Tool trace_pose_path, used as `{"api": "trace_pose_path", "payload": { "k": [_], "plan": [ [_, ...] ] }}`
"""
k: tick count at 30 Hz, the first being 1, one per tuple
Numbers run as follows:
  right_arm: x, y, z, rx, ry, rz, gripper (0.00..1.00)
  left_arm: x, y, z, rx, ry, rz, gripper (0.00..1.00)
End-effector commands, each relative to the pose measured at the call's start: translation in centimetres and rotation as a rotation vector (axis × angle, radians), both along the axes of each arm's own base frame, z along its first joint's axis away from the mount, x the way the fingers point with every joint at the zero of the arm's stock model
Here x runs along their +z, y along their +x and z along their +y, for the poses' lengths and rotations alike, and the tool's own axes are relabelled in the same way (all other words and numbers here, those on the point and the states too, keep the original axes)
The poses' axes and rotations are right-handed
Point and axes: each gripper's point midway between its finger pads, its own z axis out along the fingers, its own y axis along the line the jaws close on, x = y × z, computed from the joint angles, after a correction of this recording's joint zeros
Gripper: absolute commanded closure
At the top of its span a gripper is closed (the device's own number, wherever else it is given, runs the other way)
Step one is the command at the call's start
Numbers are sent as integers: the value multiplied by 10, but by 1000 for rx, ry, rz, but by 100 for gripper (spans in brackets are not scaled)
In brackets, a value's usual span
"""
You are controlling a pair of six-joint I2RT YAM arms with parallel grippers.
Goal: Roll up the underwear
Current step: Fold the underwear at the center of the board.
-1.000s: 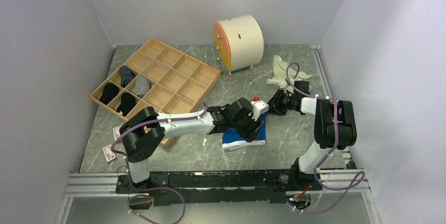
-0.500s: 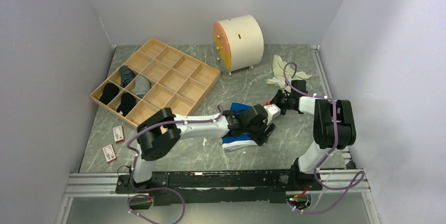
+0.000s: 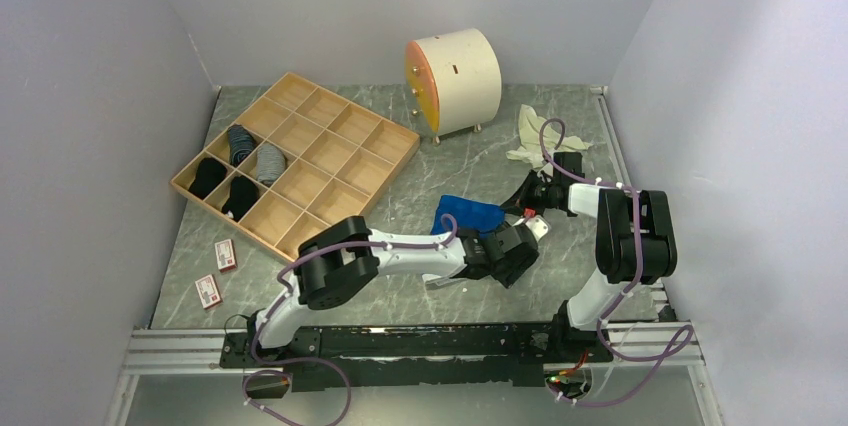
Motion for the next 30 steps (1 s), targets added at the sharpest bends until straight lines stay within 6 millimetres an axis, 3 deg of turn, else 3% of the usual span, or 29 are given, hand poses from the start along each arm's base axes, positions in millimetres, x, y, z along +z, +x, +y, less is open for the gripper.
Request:
{"api": "trace_pose_path", "payload": {
  "k": [1,5,10,30],
  "plan": [
    [5,5,-5,-12,-30,-15,100,10,9,-9,42,-3,-63,41],
    [4,5,-5,-10,-34,-10,100,9,2,-17,22,9,-80,46],
    [3,5,-5,-8,-32,-6,100,-3,4,-10,50,66,-94,52],
    [6,6,-5,10,-33,0,100,-41,-4,14,72,202,-61,55]
  ]
}}
